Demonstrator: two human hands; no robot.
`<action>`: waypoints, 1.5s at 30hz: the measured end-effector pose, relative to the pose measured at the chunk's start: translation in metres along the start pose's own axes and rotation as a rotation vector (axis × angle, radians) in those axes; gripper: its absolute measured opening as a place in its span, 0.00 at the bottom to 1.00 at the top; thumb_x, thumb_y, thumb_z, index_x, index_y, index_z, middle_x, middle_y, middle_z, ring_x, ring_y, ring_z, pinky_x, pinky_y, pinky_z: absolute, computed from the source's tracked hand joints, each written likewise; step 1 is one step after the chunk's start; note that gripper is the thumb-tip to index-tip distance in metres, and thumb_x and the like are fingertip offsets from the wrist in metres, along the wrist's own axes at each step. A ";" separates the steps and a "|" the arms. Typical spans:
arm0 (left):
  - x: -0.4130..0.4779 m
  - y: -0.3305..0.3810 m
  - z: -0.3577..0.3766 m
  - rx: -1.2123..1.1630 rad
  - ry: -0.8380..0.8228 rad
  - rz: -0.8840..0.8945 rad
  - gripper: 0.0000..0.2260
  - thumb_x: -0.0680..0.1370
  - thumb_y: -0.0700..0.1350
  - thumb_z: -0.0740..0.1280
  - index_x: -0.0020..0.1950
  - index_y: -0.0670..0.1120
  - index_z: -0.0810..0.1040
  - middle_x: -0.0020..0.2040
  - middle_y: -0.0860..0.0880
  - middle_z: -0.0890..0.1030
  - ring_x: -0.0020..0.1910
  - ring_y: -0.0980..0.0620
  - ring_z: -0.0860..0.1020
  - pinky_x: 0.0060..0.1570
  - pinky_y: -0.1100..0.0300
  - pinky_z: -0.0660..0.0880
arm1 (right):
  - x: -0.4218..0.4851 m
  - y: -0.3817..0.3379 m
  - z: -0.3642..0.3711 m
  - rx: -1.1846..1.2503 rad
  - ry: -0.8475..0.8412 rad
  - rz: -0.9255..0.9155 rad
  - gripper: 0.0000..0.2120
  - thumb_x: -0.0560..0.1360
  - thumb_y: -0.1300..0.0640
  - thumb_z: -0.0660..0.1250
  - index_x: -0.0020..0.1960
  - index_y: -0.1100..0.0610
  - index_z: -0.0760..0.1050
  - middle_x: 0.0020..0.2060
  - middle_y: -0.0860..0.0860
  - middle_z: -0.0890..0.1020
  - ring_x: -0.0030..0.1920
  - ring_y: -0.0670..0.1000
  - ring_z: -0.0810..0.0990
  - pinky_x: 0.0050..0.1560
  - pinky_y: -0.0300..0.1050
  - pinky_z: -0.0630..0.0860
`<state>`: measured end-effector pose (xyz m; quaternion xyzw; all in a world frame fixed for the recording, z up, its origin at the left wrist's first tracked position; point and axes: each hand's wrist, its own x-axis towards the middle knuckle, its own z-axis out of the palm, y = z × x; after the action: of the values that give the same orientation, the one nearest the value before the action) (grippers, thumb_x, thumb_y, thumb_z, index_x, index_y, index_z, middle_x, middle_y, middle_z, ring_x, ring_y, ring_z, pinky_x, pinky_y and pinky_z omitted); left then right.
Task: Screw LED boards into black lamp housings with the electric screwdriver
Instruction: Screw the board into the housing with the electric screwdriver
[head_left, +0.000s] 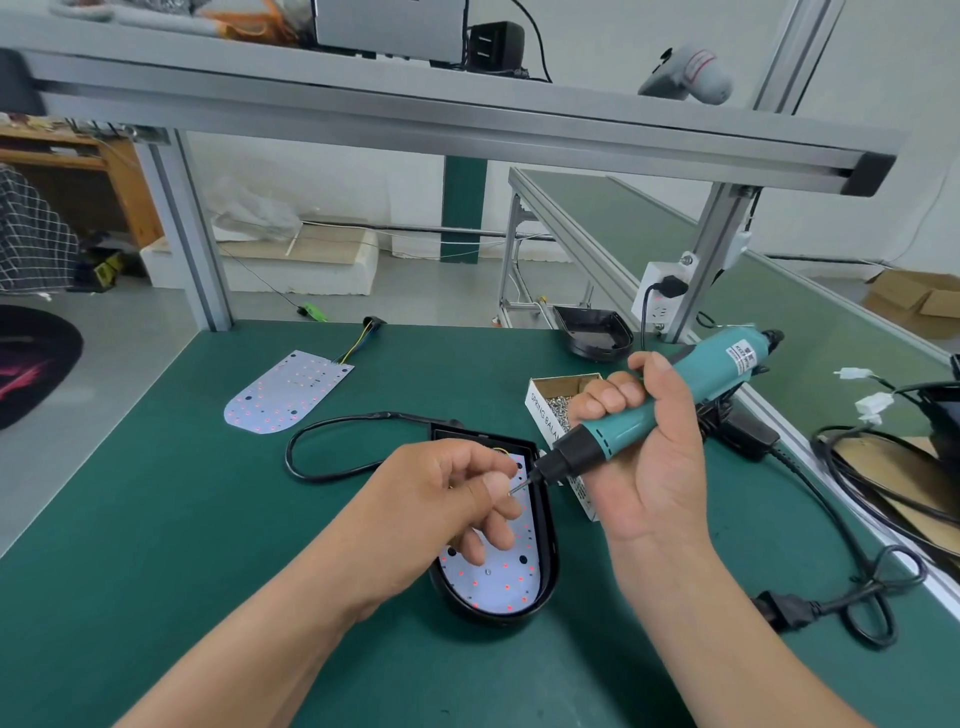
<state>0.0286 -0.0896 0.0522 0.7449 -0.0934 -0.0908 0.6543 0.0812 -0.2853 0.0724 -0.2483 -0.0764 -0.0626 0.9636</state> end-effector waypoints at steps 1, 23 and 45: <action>0.001 0.000 -0.001 -0.012 0.028 0.016 0.06 0.84 0.46 0.68 0.55 0.52 0.85 0.45 0.47 0.88 0.34 0.49 0.80 0.37 0.59 0.78 | 0.000 -0.001 0.000 0.008 0.003 -0.005 0.04 0.81 0.57 0.68 0.47 0.55 0.76 0.34 0.47 0.69 0.34 0.47 0.70 0.38 0.41 0.74; 0.032 -0.036 -0.019 0.332 0.216 -0.286 0.15 0.64 0.53 0.71 0.43 0.46 0.72 0.38 0.51 0.73 0.35 0.50 0.69 0.39 0.55 0.65 | 0.038 0.003 -0.043 -0.345 0.092 -0.166 0.06 0.77 0.61 0.73 0.46 0.53 0.76 0.34 0.50 0.72 0.34 0.50 0.73 0.40 0.45 0.76; 0.035 -0.042 -0.018 0.285 0.220 -0.269 0.16 0.65 0.52 0.70 0.44 0.47 0.68 0.38 0.50 0.70 0.35 0.50 0.66 0.36 0.56 0.62 | 0.033 0.008 -0.038 -0.477 -0.075 -0.158 0.06 0.78 0.62 0.71 0.48 0.54 0.75 0.34 0.52 0.71 0.34 0.53 0.71 0.41 0.47 0.74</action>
<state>0.0684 -0.0762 0.0127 0.8410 0.0669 -0.0814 0.5307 0.1192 -0.2998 0.0422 -0.4640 -0.1142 -0.1447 0.8665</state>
